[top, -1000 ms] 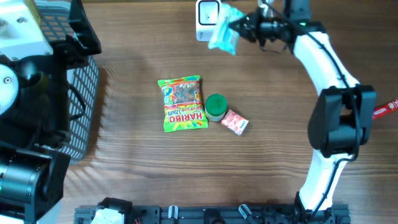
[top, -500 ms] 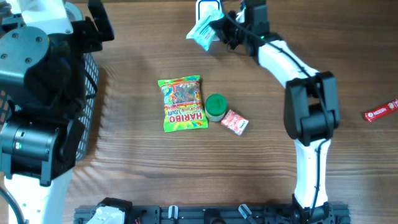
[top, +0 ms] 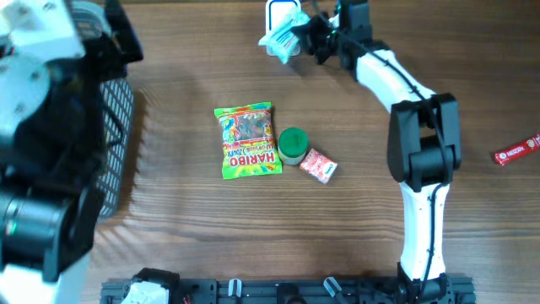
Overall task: Scan the item barcode
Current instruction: 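Carry the tissue pack right and drop it at the table edge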
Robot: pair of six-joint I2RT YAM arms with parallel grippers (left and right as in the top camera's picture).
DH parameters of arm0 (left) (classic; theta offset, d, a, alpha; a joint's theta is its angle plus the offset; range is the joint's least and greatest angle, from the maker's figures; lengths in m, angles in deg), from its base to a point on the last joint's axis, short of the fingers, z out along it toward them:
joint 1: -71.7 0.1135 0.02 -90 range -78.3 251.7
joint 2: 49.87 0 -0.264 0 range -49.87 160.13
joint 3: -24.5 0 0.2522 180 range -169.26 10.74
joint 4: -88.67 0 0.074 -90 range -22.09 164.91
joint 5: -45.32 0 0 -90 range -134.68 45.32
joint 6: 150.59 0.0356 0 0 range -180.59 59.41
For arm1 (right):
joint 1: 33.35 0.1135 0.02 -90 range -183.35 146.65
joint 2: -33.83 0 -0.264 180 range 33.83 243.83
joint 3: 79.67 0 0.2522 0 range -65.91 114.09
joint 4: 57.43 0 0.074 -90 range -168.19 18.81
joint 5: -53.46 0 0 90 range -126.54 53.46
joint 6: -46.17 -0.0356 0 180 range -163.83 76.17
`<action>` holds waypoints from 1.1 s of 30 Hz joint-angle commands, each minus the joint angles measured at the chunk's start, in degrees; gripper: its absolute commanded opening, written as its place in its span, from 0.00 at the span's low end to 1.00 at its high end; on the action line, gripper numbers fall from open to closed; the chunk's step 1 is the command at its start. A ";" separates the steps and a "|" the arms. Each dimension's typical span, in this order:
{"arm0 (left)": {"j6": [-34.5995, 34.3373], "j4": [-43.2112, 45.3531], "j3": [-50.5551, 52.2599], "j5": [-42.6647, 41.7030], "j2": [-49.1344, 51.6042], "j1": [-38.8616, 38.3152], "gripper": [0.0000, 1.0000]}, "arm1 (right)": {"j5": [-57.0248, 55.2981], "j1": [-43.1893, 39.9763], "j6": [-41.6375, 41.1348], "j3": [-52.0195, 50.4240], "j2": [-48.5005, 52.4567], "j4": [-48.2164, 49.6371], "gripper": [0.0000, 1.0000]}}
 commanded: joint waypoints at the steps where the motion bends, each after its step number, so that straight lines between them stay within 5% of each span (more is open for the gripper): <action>1: 0.24 0.28 -0.13 -0.74 -8.94 0.31 1.00 | 4.00 -4.52 7.26 5.90 -2.60 -12.79 0.05; 11: 0.26 0.50 -0.13 -2.38 -22.16 0.33 1.00 | -10.97 -30.38 29.81 6.45 -17.40 -50.73 0.05; 17: 0.22 -3.61 -0.20 10.08 -24.68 0.31 1.00 | -32.22 -44.65 40.50 2.73 -17.31 -56.30 0.05; 19: 0.00 -7.78 -0.24 9.66 -25.22 0.31 1.00 | -36.52 -46.93 42.23 1.16 -17.31 -55.17 0.19; 24: -0.59 -12.17 -0.24 -0.46 -28.79 0.31 1.00 | -37.16 -49.18 42.05 -2.95 -17.25 -51.28 0.32; 26: -0.57 -13.97 -0.24 -1.16 -31.87 0.33 1.00 | -36.87 -49.18 42.01 -3.76 -17.25 -49.92 0.48; 28: 0.31 -17.75 -0.24 -1.14 -35.85 0.33 1.00 | -31.80 -49.18 42.45 -2.67 -17.38 -50.31 0.73; 30: 0.31 -22.08 -0.24 -1.11 -38.66 0.33 1.00 | -22.82 -49.13 45.94 -0.83 -17.51 -51.36 0.87; 33: 0.24 -27.28 -0.24 -1.18 -42.12 0.33 1.00 | -10.21 -48.00 48.11 1.53 -18.99 -54.10 0.93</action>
